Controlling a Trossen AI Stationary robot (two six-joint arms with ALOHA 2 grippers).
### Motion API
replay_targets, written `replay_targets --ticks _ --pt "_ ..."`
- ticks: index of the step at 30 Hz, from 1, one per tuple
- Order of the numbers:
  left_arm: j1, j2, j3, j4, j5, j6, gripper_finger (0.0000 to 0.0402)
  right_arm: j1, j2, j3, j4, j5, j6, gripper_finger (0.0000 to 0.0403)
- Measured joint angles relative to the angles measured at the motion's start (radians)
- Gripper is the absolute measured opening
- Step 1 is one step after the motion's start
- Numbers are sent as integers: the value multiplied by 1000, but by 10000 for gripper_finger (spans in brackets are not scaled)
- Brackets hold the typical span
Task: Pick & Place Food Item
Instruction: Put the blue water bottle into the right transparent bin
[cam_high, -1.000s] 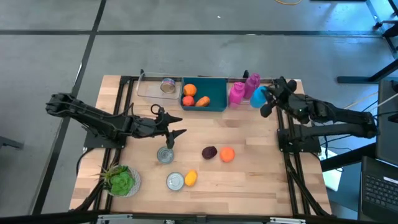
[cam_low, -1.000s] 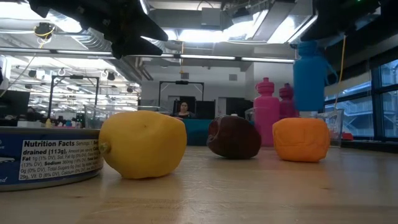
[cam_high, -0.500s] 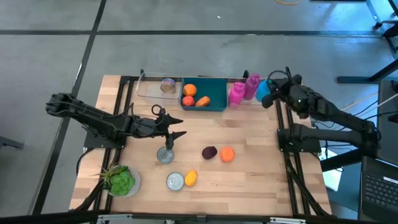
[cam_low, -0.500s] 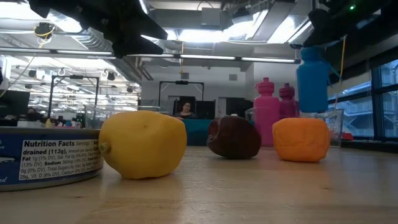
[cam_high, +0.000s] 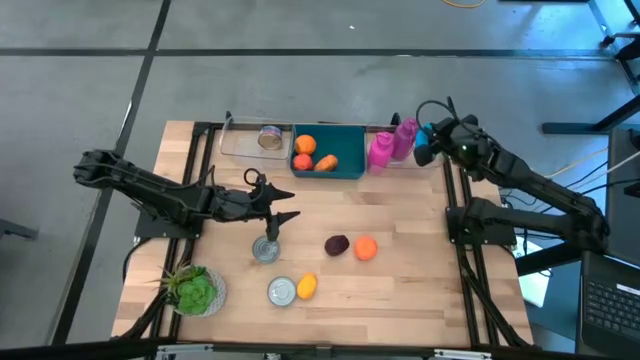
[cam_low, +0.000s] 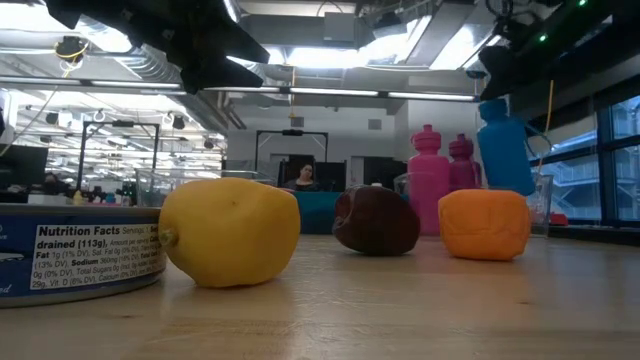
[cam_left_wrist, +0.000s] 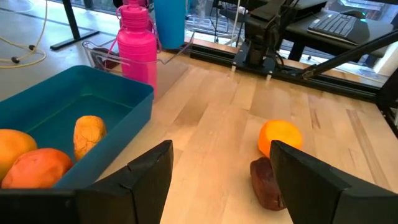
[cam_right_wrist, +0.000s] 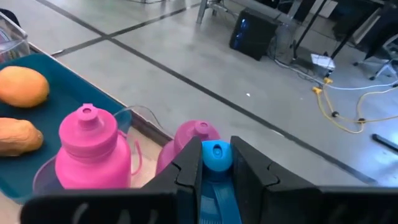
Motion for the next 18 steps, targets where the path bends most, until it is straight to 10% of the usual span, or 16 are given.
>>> replay_targets --ticks 18 --pt "0 0 0 0 -1 9 260 -55 13 -194 155 -61 46 58"
